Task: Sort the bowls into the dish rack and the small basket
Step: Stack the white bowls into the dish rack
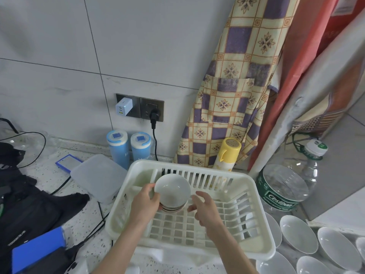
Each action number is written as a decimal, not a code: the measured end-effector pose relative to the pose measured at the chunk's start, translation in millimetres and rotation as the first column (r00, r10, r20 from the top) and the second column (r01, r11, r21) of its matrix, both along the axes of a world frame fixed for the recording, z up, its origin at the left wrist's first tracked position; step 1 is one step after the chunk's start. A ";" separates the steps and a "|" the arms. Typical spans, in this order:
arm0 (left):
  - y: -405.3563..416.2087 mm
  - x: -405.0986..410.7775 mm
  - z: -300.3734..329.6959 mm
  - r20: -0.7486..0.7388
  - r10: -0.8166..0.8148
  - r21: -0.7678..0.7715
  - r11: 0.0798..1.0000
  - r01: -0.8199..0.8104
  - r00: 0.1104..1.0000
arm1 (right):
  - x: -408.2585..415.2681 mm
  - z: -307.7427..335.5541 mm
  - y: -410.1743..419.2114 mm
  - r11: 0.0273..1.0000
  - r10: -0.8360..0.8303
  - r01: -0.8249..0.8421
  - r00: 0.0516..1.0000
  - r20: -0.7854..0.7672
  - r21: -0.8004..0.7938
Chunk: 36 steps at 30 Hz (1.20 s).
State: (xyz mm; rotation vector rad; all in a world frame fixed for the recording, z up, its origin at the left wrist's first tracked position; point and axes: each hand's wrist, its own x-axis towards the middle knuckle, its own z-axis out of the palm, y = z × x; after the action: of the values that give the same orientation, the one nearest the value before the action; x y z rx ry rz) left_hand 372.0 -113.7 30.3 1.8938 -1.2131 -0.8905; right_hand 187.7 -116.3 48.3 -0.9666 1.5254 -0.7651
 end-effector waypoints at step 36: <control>163.8 -318.5 -64.0 -0.766 0.399 0.559 0.800 0.217 0.503 | -327.5 -49.5 212.7 0.793 -0.528 0.383 0.820 0.222 0.474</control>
State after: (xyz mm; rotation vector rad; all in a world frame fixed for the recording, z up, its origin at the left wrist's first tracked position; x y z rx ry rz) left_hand 53.5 50.1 -33.7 1.4750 -0.1481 -2.0275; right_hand -139.9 96.4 -1.2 -0.1148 1.5360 -0.8545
